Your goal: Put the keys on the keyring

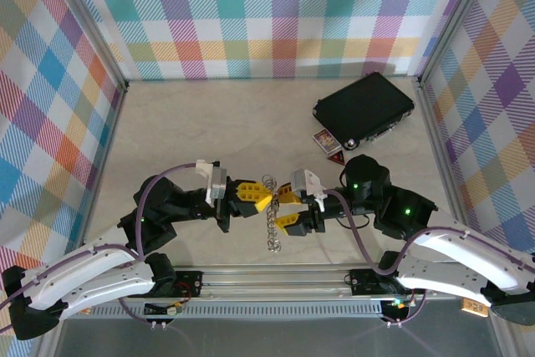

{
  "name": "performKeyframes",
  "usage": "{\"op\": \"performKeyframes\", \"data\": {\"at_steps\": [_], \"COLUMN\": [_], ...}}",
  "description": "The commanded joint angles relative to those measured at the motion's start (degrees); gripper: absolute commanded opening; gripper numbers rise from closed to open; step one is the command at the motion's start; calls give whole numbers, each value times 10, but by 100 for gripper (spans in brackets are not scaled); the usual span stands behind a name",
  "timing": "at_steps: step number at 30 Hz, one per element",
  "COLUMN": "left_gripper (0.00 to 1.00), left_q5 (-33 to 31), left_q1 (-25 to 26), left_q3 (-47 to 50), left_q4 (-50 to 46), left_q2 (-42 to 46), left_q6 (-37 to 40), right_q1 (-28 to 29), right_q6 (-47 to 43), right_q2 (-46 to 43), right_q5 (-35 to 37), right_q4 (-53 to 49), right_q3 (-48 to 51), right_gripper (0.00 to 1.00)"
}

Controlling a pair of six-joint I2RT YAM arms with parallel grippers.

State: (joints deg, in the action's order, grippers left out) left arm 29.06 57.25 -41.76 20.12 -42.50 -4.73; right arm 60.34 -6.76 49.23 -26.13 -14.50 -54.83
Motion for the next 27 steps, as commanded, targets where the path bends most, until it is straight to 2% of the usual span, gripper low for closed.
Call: {"op": "performKeyframes", "data": {"at_steps": [1,6,12,22,27], "left_gripper": [0,0,0,0,0], "left_q5": [2,-1,-3,-11,-18], "left_q1": [1,1,1,1,1], "left_q3": [1,3,4,4,1], "left_q4": [39,36,31,19,5], "left_q2": [12,18,23,30,30], "left_q6": [1,2,5,12,20], "right_q1": [1,0,0,0,0], "right_q6": [7,7,21,16,-15], "right_q2": [3,-1,-1,-15,-26], "right_q5": [-16,-3,27,62,86], "right_q4": [37,48,38,22,-2], "right_q3": [6,13,13,15,10], "right_gripper": [51,43,24,5,0]}}
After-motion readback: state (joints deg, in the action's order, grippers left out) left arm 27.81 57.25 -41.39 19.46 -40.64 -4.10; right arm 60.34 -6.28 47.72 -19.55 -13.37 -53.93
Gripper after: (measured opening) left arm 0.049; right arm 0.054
